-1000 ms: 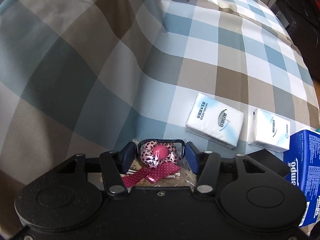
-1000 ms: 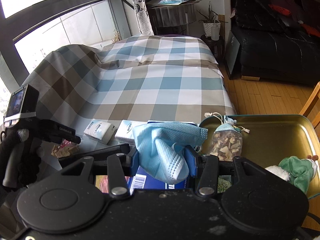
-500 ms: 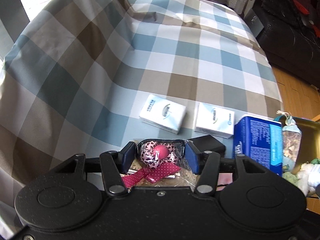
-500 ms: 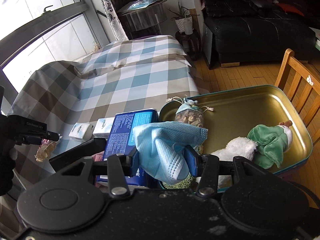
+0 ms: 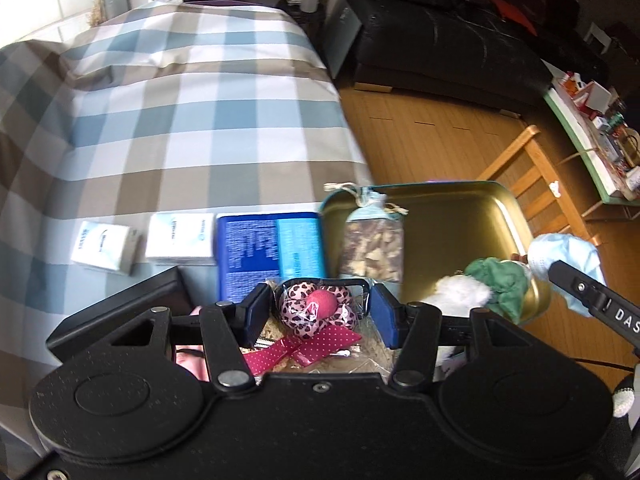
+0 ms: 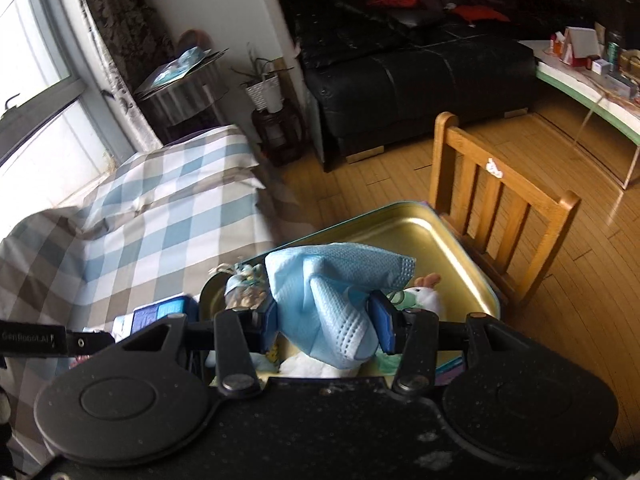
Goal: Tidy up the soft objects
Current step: 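Carry both items over the gold tray and open the left gripper to drop the clip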
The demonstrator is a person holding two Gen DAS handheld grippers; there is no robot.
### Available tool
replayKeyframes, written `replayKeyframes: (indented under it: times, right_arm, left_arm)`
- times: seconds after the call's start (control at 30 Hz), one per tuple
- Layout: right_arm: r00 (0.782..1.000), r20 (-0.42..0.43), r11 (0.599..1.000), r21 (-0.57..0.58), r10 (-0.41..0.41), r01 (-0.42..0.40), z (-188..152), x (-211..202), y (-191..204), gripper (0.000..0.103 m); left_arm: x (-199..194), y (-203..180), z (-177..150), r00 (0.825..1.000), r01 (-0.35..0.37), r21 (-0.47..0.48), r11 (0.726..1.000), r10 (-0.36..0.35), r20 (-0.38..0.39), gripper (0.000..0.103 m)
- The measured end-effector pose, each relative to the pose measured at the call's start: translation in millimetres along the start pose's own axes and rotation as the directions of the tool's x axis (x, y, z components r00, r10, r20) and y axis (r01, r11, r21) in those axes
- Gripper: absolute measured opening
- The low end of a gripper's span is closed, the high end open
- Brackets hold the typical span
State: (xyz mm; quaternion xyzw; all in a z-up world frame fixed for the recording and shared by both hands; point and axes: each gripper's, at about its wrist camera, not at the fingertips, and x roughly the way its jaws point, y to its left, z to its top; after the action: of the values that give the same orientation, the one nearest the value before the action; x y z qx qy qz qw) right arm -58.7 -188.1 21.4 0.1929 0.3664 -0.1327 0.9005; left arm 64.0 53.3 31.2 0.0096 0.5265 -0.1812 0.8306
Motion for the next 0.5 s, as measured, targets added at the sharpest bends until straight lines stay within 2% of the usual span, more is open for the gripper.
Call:
replayKeyframes:
  times: [0.13, 0.27, 0.5]
  right_arm:
    - [0.999, 0.016, 0.998, 0.056, -0.04, 0.039, 17.2, -1.3, -25.7, 0.047]
    - [0.996, 0.018, 0.994, 0.073, -0.085, 0.083, 30.4, 2.4, -41.5, 0.048]
    - [0.994, -0.028, 0.986, 0.126, -0.106, 0.108, 39.0, 20.7, -56.7, 0.048]
  left_arm:
    - [9.9, -36.1, 9.6, 0.999, 0.045, 0.053, 0.998, -0.045, 0.007, 0.052]
    - [23.5, -66.5, 19.4, 0.998, 0.055, 0.092, 0.994, -0.057, 0.011, 0.052]
    - [55.9, -98.3, 27.4, 0.998, 0.056, 0.119, 0.991, -0.055, -0.012, 0.052]
